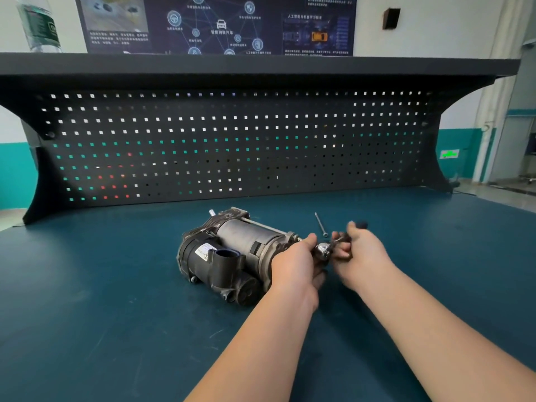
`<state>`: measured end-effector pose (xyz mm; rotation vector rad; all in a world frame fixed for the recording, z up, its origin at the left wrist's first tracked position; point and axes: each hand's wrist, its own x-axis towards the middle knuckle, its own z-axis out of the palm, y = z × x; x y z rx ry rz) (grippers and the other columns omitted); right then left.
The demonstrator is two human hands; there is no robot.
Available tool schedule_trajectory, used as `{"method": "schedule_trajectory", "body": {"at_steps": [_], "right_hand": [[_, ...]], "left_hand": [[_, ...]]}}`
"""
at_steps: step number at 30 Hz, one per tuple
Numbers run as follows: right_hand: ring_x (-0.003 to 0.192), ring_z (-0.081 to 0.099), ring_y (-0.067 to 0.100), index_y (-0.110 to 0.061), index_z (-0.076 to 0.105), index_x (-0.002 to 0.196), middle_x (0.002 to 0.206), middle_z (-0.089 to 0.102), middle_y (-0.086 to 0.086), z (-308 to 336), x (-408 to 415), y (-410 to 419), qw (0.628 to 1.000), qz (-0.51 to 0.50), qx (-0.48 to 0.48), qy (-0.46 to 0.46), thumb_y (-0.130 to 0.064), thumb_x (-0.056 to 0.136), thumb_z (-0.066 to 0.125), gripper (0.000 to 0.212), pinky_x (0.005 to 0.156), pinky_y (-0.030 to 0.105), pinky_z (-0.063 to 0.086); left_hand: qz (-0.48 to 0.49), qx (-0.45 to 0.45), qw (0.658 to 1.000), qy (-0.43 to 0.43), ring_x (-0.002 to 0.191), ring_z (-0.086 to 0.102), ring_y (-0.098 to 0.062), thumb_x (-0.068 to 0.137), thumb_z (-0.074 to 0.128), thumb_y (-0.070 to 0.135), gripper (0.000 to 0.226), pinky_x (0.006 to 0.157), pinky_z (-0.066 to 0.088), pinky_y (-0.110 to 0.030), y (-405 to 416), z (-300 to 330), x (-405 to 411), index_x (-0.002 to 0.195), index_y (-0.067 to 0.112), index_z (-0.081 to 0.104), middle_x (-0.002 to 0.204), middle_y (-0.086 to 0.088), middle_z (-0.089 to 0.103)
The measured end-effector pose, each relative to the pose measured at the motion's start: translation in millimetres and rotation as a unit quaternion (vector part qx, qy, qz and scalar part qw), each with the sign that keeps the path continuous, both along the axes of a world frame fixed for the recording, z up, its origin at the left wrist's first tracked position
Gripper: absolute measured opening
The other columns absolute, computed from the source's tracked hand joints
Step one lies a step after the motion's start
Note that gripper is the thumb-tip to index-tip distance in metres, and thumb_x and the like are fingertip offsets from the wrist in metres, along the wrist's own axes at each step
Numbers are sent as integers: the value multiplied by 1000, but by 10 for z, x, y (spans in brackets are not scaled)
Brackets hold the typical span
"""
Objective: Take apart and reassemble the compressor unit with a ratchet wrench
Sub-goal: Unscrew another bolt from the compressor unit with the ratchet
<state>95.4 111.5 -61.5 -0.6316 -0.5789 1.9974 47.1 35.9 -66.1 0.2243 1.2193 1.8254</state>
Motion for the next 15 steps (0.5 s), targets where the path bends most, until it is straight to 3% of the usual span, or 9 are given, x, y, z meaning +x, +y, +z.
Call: {"method": "schedule_trajectory", "body": {"at_steps": [2, 5, 6, 7, 9, 10, 12, 13, 15], "right_hand": [[29, 33, 2, -14, 48, 80, 63, 52, 6, 70, 22, -52, 970, -68, 222, -65, -25, 99, 48, 22, 31, 15, 25], [49, 50, 6, -29, 52, 86, 62, 59, -7, 103, 73, -218, 767, -114, 601, -195, -34, 91, 54, 8, 50, 21, 41], [55, 54, 8, -32, 51, 88, 64, 60, -11, 84, 74, -263, 715, -118, 654, -217, -39, 88, 53, 7, 55, 24, 45], [58, 55, 9, -33, 50, 89, 64, 60, -13, 66, 64, -280, 697, -134, 666, -230, -41, 87, 52, 8, 57, 26, 46], [50, 52, 6, -28, 49, 86, 59, 58, -10, 73, 42, -264, 750, -172, 594, -235, -36, 91, 51, 10, 50, 23, 44], [42, 48, 4, -25, 50, 84, 56, 57, -7, 77, 36, -210, 809, -176, 512, -228, -32, 95, 50, 13, 44, 21, 40], [29, 37, 2, -16, 47, 81, 62, 53, 3, 73, 25, -67, 954, -104, 234, -155, -26, 99, 46, 21, 33, 17, 29], [24, 32, 2, -12, 45, 79, 66, 51, 6, 52, 33, -31, 991, -43, 82, -92, -22, 100, 45, 24, 28, 14, 24], [21, 27, 2, -9, 42, 76, 69, 47, 6, -7, 23, 13, 996, 10, -88, -1, -18, 101, 44, 27, 25, 12, 19]], "left_hand": [[5, -7, 1000, 4, 76, 61, -23, 89, 61, 20, 17, 61, 46, -28, -2, 1, 14, 95, 5, 65, 93, -13, 68], [-2, 8, 1000, 4, 79, 63, -24, 89, 59, 18, 12, 71, 52, -31, -9, -1, 5, 87, 9, 67, 89, -10, 68], [-9, 18, 1000, 3, 80, 65, -23, 89, 58, 17, 13, 74, 53, -32, -10, 2, 0, 88, 9, 68, 90, -8, 69], [-12, 22, 1000, 4, 79, 66, -22, 88, 57, 16, 13, 72, 54, -31, -11, 4, -11, 87, 9, 69, 89, -7, 70], [-1, 2, 1000, 15, 75, 63, -24, 88, 58, 15, 11, 65, 53, -29, -3, -5, -34, 85, 8, 67, 87, -10, 68], [5, -8, 1000, 19, 77, 62, -25, 88, 59, 15, 10, 65, 52, -30, 1, -9, -36, 85, 7, 65, 90, -13, 68], [8, -12, 1000, 15, 81, 62, -26, 88, 61, 15, 9, 65, 50, -30, 2, -2, -27, 88, 6, 63, 98, -17, 68], [11, -9, 1000, 14, 82, 62, -26, 88, 61, 14, 10, 65, 48, -29, 2, 2, -22, 91, 6, 63, 102, -18, 68], [21, -9, 1000, 20, 81, 62, -25, 88, 61, 15, 16, 62, 47, -27, 8, 1, -12, 99, 4, 64, 107, -18, 68]]}}
